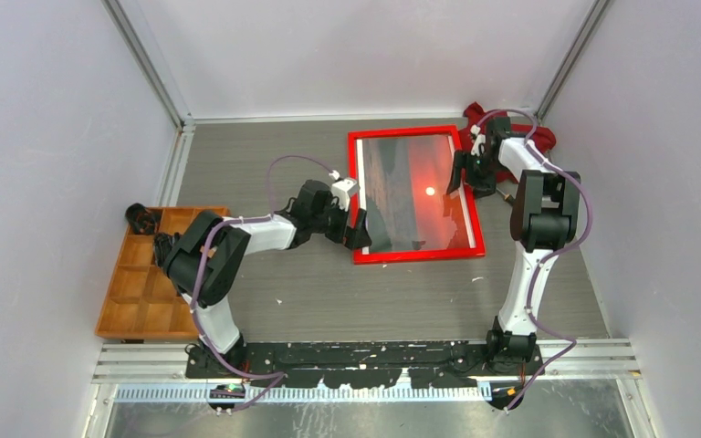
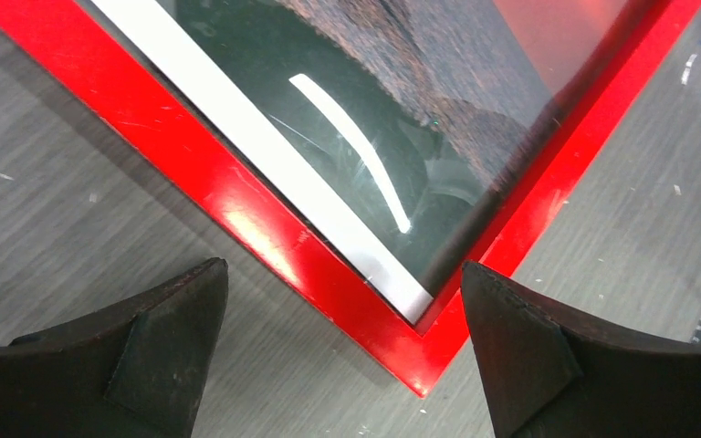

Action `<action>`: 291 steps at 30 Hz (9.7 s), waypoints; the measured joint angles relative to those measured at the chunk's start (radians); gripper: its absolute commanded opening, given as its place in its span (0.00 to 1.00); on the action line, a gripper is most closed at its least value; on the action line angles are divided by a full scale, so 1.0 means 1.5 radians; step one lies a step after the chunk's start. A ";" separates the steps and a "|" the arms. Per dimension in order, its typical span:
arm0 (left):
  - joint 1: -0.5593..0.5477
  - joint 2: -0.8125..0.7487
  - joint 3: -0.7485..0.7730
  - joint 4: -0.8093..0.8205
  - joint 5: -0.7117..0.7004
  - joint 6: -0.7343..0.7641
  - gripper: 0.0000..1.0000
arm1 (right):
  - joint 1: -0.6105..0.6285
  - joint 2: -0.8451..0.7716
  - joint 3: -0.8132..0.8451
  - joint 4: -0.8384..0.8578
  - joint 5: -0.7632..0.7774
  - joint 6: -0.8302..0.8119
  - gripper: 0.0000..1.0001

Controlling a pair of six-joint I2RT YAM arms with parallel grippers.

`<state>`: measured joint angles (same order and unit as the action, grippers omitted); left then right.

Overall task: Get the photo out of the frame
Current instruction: Turn over the photo frame at the center of the board, then pick up the photo frame item from the photo frame, then place the photo frame item at the center of the board, then pick up the photo frame item from the photo frame.

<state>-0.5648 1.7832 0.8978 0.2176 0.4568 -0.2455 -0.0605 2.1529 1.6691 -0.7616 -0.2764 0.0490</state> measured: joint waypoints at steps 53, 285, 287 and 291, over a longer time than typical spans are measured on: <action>0.008 0.123 0.263 -0.210 -0.196 0.065 0.17 | -0.006 -0.035 -0.022 -0.006 0.049 -0.017 0.10; 0.100 0.235 0.328 -0.093 0.101 -0.111 0.76 | -0.027 -0.231 -0.261 0.121 -0.077 0.004 0.76; 0.100 0.236 0.322 -0.080 0.110 -0.118 0.76 | -0.030 -0.227 -0.261 0.124 -0.065 0.005 0.76; 0.100 0.236 0.312 -0.062 0.121 -0.130 0.75 | -0.041 -0.204 -0.261 0.131 -0.058 0.011 0.75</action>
<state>-0.4149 2.1376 1.3659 0.1249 0.6388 -0.4412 -0.1223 1.8469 1.2778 -0.5655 -0.3637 0.0662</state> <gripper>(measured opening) 0.758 0.756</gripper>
